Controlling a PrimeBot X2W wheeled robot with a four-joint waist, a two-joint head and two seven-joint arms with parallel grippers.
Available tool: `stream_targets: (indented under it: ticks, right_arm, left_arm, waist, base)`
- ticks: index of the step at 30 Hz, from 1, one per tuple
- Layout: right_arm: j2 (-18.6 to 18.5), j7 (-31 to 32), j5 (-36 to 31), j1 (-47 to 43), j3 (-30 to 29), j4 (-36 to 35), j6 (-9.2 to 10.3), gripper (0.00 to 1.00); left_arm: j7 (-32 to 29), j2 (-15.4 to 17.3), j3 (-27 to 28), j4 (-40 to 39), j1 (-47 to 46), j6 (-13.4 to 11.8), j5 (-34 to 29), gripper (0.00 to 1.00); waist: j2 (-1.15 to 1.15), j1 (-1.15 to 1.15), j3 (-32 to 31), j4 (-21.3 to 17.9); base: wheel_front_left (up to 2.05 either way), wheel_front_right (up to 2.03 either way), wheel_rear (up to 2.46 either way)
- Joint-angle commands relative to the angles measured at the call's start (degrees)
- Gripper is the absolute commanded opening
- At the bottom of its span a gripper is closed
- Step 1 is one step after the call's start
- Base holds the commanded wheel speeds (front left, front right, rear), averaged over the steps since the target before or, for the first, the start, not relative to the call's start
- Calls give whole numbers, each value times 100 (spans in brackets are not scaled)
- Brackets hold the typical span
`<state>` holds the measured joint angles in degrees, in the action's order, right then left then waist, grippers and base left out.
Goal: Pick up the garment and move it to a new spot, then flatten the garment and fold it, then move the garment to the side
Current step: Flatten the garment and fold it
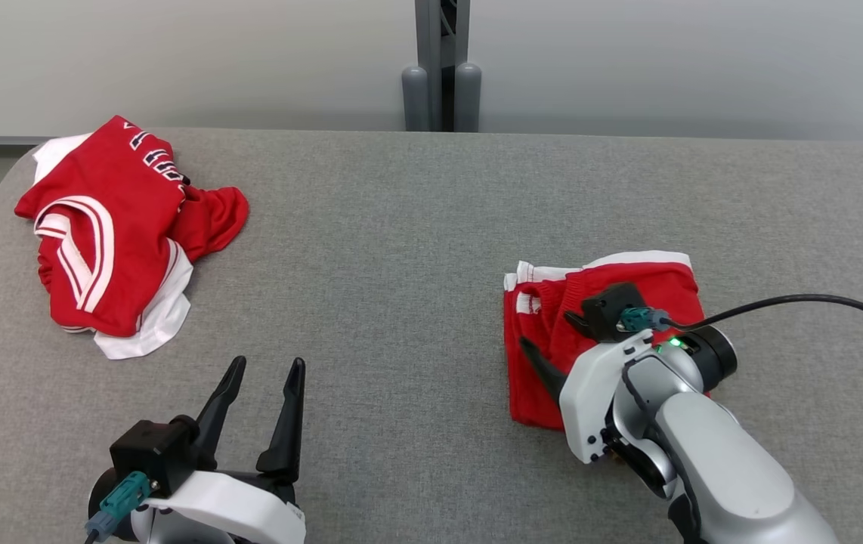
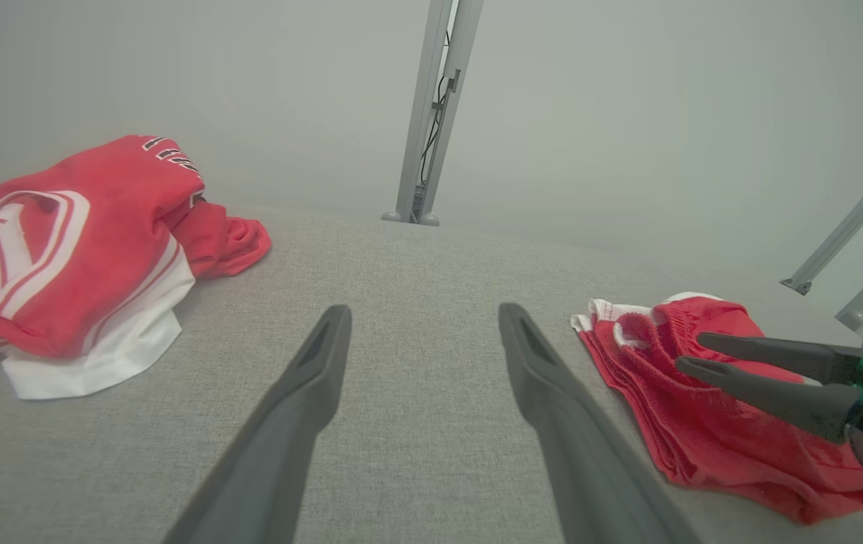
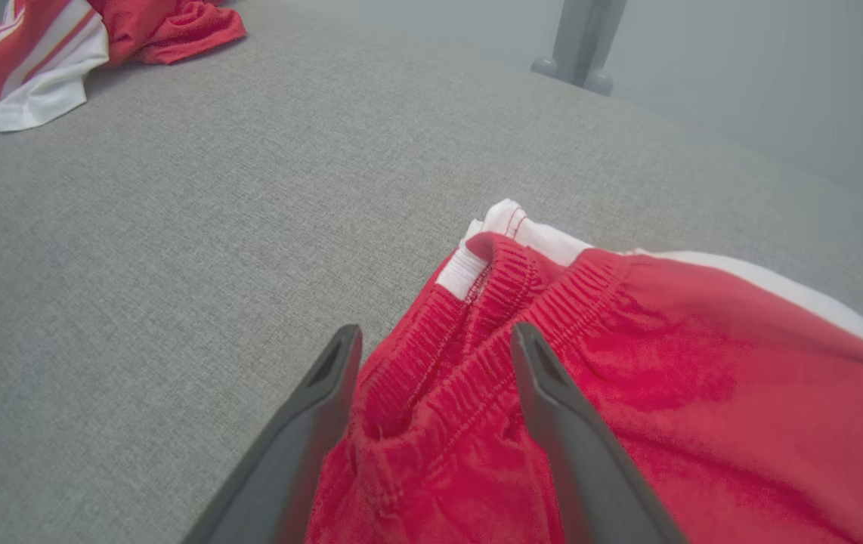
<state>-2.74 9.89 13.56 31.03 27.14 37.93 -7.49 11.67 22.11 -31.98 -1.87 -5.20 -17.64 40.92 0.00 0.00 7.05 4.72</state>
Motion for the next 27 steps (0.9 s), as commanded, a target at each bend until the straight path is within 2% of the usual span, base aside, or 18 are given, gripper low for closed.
stream_targets:
  ticks: [1,6,10,16,22,27]
  right_arm:
    - [-31,44,-106,-102,63,-233,-1,100]
    - [-31,119,-115,-224,120,-738,-1,100]
    - [-37,126,-209,-276,-112,-1152,-1,100]
    - [-35,178,-439,-335,-988,-1420,0,100]
    - [-32,295,-631,-571,-1984,-1366,-1,100]
    - [-31,411,-739,-857,-2588,-1260,-1,100]
  left_arm:
    - [23,29,37,14,-71,5,23,100]
    - [21,55,52,-3,-47,-25,39,100]
    - [21,90,72,-38,-1,-55,46,100]
    - [11,132,62,-104,44,-111,7,100]
    - [-20,148,15,-187,52,-157,-46,100]
    - [-20,144,-33,-227,50,-155,-78,100]
  waist:
    - [0,0,-20,-54]
    - [0,0,-68,-148]
    - [0,0,-118,-252]
    - [0,0,-192,-373]
    - [0,0,-205,-391]
    - [0,0,-184,-342]
  base:
    - [0,0,0]
    - [0,0,0]
    - [0,0,0]
    - [0,0,0]
    - [0,0,0]
    - [0,0,0]
